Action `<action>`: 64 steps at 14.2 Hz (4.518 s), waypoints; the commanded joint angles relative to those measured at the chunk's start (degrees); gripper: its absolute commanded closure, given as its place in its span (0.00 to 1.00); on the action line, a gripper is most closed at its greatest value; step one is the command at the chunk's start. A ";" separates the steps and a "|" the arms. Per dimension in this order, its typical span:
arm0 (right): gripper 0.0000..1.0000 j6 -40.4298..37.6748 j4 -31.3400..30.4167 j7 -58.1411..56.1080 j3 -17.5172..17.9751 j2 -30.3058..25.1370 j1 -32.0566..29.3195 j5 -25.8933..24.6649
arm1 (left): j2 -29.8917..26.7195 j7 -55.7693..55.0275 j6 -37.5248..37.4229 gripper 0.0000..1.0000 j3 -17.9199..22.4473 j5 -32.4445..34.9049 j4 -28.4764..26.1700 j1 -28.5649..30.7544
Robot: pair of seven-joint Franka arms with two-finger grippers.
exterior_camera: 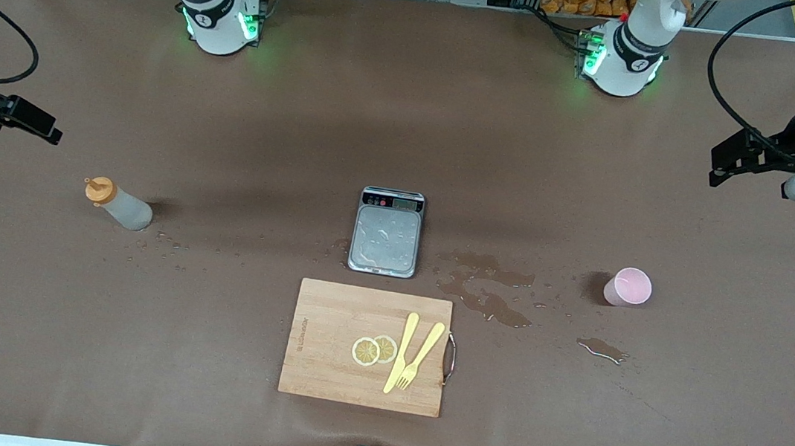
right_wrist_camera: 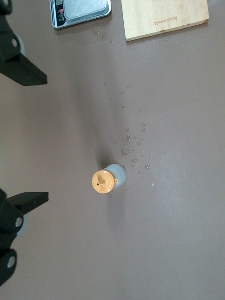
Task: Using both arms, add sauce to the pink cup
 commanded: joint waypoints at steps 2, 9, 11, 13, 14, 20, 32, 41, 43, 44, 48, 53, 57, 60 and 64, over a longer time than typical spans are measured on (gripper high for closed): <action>0.00 -1.06 1.39 -0.32 0.12 0.64 -0.15 0.02 | -1.17 0.59 -0.75 0.00 -0.41 1.44 -0.29 0.22; 0.00 -2.20 1.22 -0.05 -0.05 0.38 -0.85 0.02 | -1.00 0.24 -0.75 0.00 -0.41 1.44 0.07 0.22; 0.00 -2.29 0.78 0.12 -0.05 0.47 -1.82 0.11 | -1.00 0.24 -0.66 0.00 -0.32 1.27 0.15 0.22; 0.00 -2.64 0.43 0.12 -0.05 0.64 -3.13 0.11 | -0.91 0.68 -0.66 0.00 -0.15 1.35 0.15 0.31; 0.00 -2.64 0.34 0.12 -0.05 0.73 -4.36 0.20 | -0.82 0.59 -0.75 0.00 -0.15 1.44 0.15 0.22; 0.00 -2.73 -0.54 0.65 0.04 1.43 -8.84 0.99 | -0.30 0.59 -0.75 0.00 0.03 1.44 0.24 -0.04; 0.00 -5.80 -0.45 25.14 -0.05 4.68 -16.94 8.45 | 6.46 -0.46 -0.14 0.00 0.73 1.18 0.24 0.48; 0.00 -7.48 -0.45 26.75 0.04 13.38 -26.42 20.14 | 14.64 -0.38 1.97 0.00 2.49 1.09 0.24 2.86; 0.00 -7.39 -0.45 26.75 0.04 15.13 -27.57 22.07 | 15.26 -0.64 1.97 0.00 2.49 1.27 0.16 2.68; 0.00 -7.48 -0.45 26.75 -0.05 16.19 -28.36 23.30 | 16.13 -0.64 1.97 0.00 2.75 1.27 0.24 2.77; 0.00 -7.57 -0.45 26.67 0.04 21.20 -31.26 28.23 | 19.65 -0.55 7.92 0.00 3.46 0.39 -0.19 3.47; 0.00 -8.97 -0.45 26.67 0.04 25.77 -33.02 32.71 | 20.54 -0.03 18.82 0.00 3.37 0.65 -8.61 4.35; 0.00 -9.23 -0.28 26.14 0.04 31.83 -35.30 36.92 | 19.92 0.59 28.84 0.00 3.19 0.65 -18.98 5.32; 0.00 -9.50 -0.28 25.96 0.04 35.17 -36.10 38.78 | 21.76 1.55 32.03 0.00 3.19 1.35 -20.15 6.02; 0.00 -9.41 -0.28 26.31 0.04 38.78 -36.19 40.10 | 25.36 2.34 35.89 0.00 3.28 1.53 -20.15 6.37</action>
